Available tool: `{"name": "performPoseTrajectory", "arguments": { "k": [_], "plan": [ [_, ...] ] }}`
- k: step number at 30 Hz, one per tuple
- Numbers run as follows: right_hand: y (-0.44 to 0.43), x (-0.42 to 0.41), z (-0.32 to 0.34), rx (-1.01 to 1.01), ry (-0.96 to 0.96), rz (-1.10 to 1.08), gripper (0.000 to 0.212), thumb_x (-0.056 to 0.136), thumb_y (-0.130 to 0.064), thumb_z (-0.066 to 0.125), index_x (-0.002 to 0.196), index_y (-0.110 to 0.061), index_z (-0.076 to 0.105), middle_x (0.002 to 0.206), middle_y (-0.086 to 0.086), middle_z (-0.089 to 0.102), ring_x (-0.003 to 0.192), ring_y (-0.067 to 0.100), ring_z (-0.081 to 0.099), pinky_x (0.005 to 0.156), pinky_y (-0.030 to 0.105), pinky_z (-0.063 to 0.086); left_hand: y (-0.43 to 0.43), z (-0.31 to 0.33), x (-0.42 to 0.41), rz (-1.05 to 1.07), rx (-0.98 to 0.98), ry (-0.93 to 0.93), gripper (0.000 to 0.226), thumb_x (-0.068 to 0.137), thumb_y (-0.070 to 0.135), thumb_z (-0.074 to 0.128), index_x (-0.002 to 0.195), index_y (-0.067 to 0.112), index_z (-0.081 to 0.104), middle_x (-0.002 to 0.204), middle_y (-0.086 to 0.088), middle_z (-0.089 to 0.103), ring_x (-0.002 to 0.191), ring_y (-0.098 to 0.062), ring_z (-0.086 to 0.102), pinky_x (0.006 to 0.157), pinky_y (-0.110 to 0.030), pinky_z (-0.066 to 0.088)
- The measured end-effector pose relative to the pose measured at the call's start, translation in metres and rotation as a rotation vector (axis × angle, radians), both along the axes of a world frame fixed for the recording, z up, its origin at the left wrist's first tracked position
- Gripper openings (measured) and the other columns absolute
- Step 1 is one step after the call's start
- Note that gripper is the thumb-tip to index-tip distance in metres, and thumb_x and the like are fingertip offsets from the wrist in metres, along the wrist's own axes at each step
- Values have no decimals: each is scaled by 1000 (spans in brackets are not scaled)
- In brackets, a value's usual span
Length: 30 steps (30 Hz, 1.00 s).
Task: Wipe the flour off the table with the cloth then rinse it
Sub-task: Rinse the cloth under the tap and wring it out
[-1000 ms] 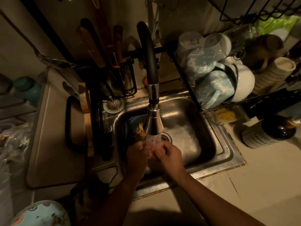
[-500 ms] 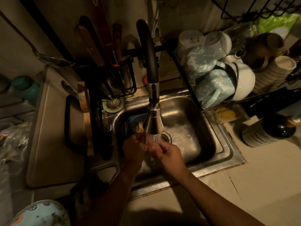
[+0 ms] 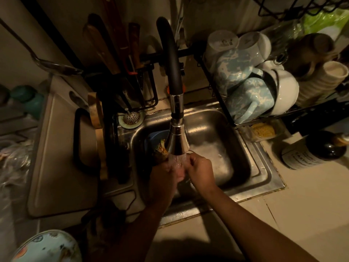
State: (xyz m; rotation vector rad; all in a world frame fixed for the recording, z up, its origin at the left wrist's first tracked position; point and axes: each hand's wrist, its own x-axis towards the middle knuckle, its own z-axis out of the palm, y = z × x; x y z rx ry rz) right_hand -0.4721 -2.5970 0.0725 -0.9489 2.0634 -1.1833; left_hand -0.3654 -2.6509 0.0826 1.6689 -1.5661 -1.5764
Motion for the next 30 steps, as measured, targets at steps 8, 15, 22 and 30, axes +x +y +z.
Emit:
{"name": "performPoseTrajectory", "arguments": {
  "k": [8,15,22,30],
  "plan": [
    [2,-1,5,-55,-20,87,12,93,-14,65,85,-15,74,73,-10,69,69,2,65,66,15,48,-13,-12,8,45,-38,62,17,79,-3,65,78,13,74,80,-7,75,80,-30,72,77,-55,59],
    [14,7,-5,-70,-336,49,19,100,-17,59,115,-22,70,102,-6,74,95,6,69,84,22,53,-7,-5,17,150,41,201,34,86,-8,63,71,20,75,72,-5,74,72,-23,69,71,-41,59],
    [17,6,4,-32,-576,-23,18,101,-14,58,115,-6,66,94,20,73,77,29,68,75,39,58,7,1,30,64,-11,258,11,71,33,79,81,36,74,79,2,75,80,-27,70,84,-51,56],
    [21,16,13,-63,-471,198,37,99,-13,55,65,-14,69,68,12,67,69,17,60,72,29,48,-4,-11,39,53,-106,134,23,70,12,76,80,32,74,83,-4,75,82,-30,72,80,-59,56]
  ]
}}
